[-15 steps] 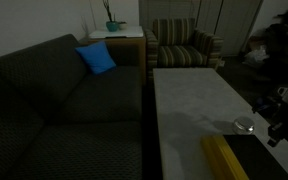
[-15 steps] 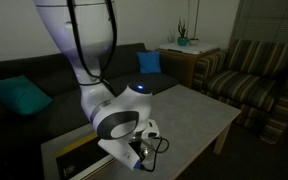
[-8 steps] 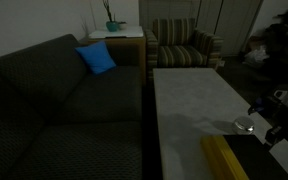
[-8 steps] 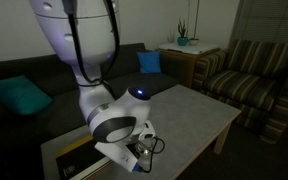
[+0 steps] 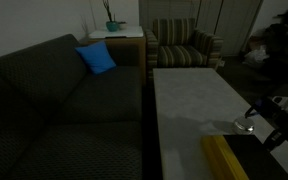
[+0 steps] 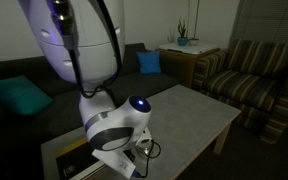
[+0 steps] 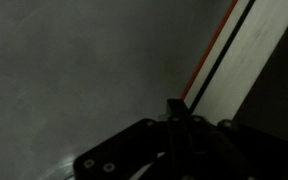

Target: Open the cover of the black book

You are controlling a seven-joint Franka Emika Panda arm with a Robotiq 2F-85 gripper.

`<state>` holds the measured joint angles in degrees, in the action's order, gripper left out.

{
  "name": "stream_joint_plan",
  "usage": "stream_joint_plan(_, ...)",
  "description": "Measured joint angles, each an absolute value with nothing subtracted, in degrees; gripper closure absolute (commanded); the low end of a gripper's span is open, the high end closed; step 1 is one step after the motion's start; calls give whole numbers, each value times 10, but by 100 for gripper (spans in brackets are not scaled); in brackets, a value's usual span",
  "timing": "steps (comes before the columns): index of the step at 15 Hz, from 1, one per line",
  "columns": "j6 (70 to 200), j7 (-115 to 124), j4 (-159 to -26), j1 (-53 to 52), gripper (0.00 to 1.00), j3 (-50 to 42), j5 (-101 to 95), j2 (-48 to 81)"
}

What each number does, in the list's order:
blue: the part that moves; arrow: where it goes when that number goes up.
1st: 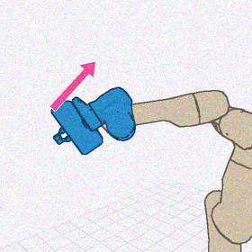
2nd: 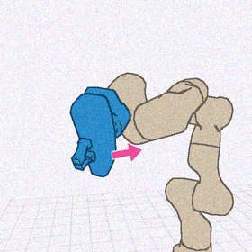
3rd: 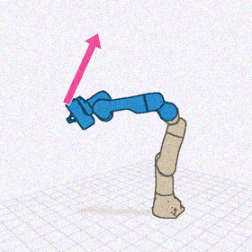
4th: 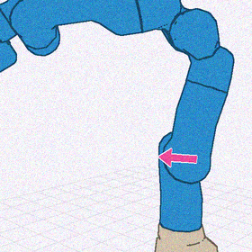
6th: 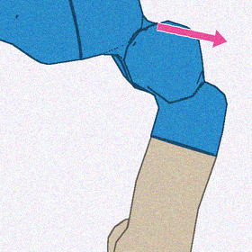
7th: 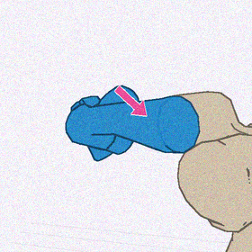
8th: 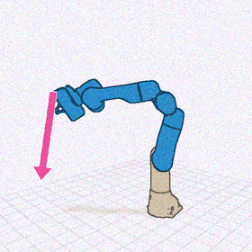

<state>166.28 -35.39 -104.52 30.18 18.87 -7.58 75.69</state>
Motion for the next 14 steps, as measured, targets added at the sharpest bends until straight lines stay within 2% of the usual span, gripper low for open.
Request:
stream_joint_plan(6,1656,-372,-1045,323,100,204,-76,756)
stream_joint_plan(14,1579,-422,-1037,365,100,237,-69,753)
